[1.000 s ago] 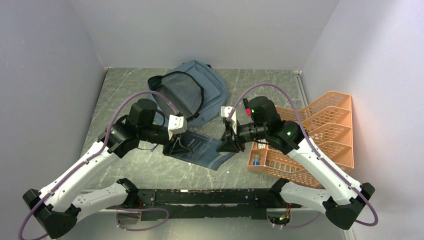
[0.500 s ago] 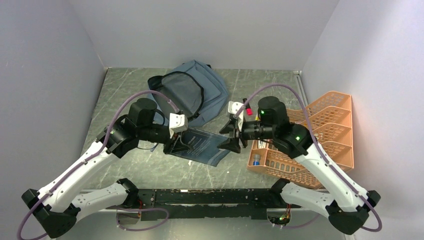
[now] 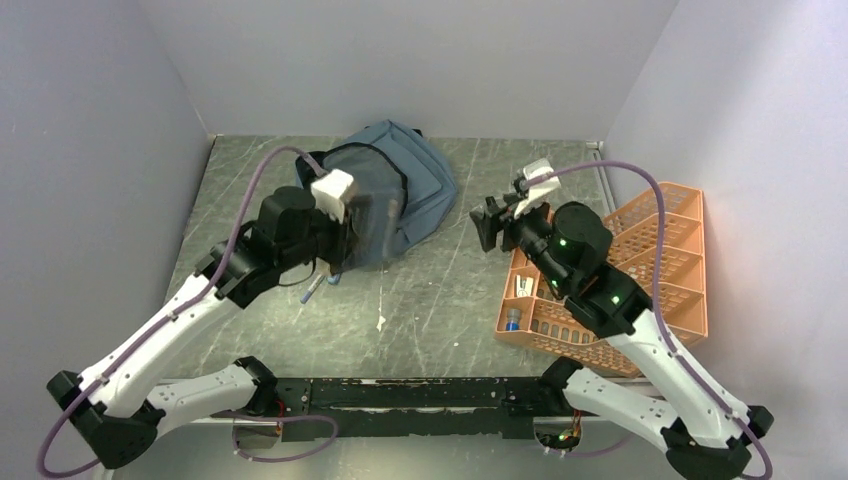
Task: Pack the student bag
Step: Place the book in the student bag.
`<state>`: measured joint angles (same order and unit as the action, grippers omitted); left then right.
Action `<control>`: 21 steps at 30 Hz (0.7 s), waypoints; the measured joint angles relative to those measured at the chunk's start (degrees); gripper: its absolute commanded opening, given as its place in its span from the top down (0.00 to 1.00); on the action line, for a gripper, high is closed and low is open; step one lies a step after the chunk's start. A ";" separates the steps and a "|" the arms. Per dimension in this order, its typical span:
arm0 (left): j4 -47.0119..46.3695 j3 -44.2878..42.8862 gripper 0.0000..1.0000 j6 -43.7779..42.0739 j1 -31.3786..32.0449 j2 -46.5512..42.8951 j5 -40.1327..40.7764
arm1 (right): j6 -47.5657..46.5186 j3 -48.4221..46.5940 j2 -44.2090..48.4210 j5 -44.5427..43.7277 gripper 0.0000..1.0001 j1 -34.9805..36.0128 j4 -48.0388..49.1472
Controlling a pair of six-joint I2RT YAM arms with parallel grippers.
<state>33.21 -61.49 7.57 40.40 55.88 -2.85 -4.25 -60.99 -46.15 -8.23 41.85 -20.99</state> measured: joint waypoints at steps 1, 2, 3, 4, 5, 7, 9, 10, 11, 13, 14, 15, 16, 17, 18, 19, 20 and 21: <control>1.07 -1.79 0.95 2.58 -0.24 1.33 4.92 | 1.55 -0.04 -1.05 -3.91 0.29 0.00 0.59; 2.23 -3.76 0.95 5.25 -0.57 2.67 10.21 | 3.15 -0.17 -2.51 -7.28 0.28 0.00 0.90; 2.84 -5.05 0.95 7.43 -0.81 3.48 14.60 | 4.61 -0.44 -4.42 -9.90 0.28 -0.02 0.94; 3.19 -5.70 0.95 9.44 -1.14 3.72 18.62 | 5.70 -0.72 -6.03 -11.47 0.27 -0.07 0.96; 3.58 -5.99 0.95 11.08 -1.49 3.58 21.92 | 6.86 -1.16 -8.39 -13.05 0.26 -0.11 0.94; 5.66 -6.43 0.95 14.40 -1.92 2.45 28.96 | 8.50 -2.32 -13.70 -13.73 0.23 -0.13 0.59; 8.31 -6.91 0.95 16.74 -2.01 1.09 34.36 | 9.27 -4.15 -19.04 -13.14 0.21 -0.13 -0.44; 9.97 -7.52 0.95 17.84 -2.01 0.55 36.94 | 9.38 -5.09 -21.31 -12.48 0.19 -0.11 -0.68; 11.04 -7.98 0.95 18.67 -2.03 0.15 38.88 | 9.33 -6.45 -24.00 -11.26 0.18 -0.11 -0.76; 13.00 -8.96 0.95 20.33 -2.08 -0.52 42.10 | 8.79 -9.09 -28.96 -8.28 0.17 -0.09 -0.46; 13.55 -9.07 0.95 21.05 -2.08 -1.01 43.34 | 8.26 -10.49 -31.54 -6.43 0.16 0.07 -0.17; 14.01 -9.07 0.95 21.62 -2.08 -1.44 44.04 | 7.76 -11.82 -33.99 -4.98 0.16 0.28 0.15; 14.73 -9.07 0.95 22.27 -2.08 -1.99 44.65 | 6.71 -13.49 -36.92 -3.54 0.15 0.70 0.59; 15.56 -9.05 0.95 22.91 -2.08 -2.60 45.13 | 5.75 -14.88 -39.65 -2.47 0.15 1.29 1.03; 16.09 -9.05 0.95 23.28 -2.08 -3.04 45.33 | 4.85 -16.20 -41.92 -1.88 0.14 1.86 1.22; 16.74 -8.96 0.95 23.80 -2.08 -3.74 45.55 | 3.56 -18.23 -44.94 -1.36 0.13 2.60 1.25; 17.14 -8.92 0.95 24.09 -2.08 -4.26 45.68 | 2.23 -20.48 -48.13 -1.14 0.12 3.52 1.57; 17.59 -8.87 0.95 24.44 -2.08 -4.83 45.70 | 0.85 -22.77 -51.28 -0.96 0.11 4.35 1.90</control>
<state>50.81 -70.37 32.01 38.33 51.05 42.85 -3.40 -83.77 -97.43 -9.19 46.19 -19.09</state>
